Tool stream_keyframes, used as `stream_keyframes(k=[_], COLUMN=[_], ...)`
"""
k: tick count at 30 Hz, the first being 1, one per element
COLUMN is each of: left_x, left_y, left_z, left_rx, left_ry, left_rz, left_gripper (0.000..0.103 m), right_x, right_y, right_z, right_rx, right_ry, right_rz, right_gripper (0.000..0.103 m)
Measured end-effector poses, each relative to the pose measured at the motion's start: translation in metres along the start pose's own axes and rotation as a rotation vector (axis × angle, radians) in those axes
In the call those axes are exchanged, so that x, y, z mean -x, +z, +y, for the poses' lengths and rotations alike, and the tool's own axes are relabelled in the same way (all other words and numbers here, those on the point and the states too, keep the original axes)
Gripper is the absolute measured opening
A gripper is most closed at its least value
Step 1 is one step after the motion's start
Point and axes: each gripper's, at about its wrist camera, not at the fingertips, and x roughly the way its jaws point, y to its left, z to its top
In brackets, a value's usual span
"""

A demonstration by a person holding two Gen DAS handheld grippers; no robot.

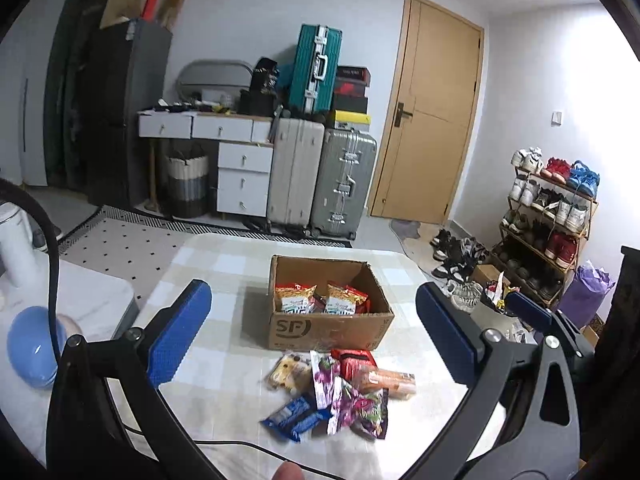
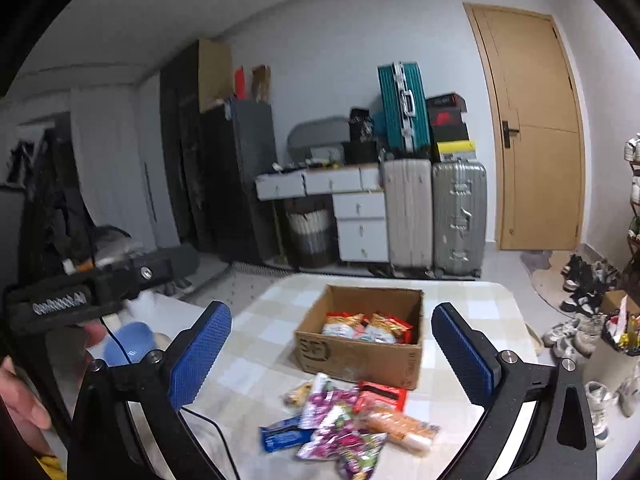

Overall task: Organize snacks
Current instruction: 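Withdraw both grippers from the box back toward the snack pile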

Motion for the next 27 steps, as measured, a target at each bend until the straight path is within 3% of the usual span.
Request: stream_keyframes(k=[5, 10, 16, 19, 27], left_x=[0.044, 0.066, 0.033, 0.007, -0.076], left_y=[-0.031, -0.073, -0.117, -0.125, -0.138], left_z=[0.004, 0.018, 0.028, 0.037, 0.037], left_rx=[0.011, -0.018, -0.065, -0.038, -0.065], left_ry=[0.002, 0.049, 0.054, 0.011, 0.017], left_rz=[-0.004, -0.064, 0.002, 0.035, 0.156], left_gripper=[0.102, 0.102, 0.102, 0.102, 0.102], right_x=[0.044, 0.059, 0.027, 0.002, -0.043], right_y=[-0.023, -0.061, -0.099, -0.113, -0.141], right_z=[0.017, 0.016, -0.008, -0.016, -0.029], right_rx=[0.008, 0.020, 0.016, 0.034, 0.012], right_ry=[0.011, 0.014, 0.002, 0.005, 0.033], right_rz=[-0.082, -0.070, 0.028, 0.102, 0.236], right_gripper=[0.102, 0.102, 0.102, 0.102, 0.102])
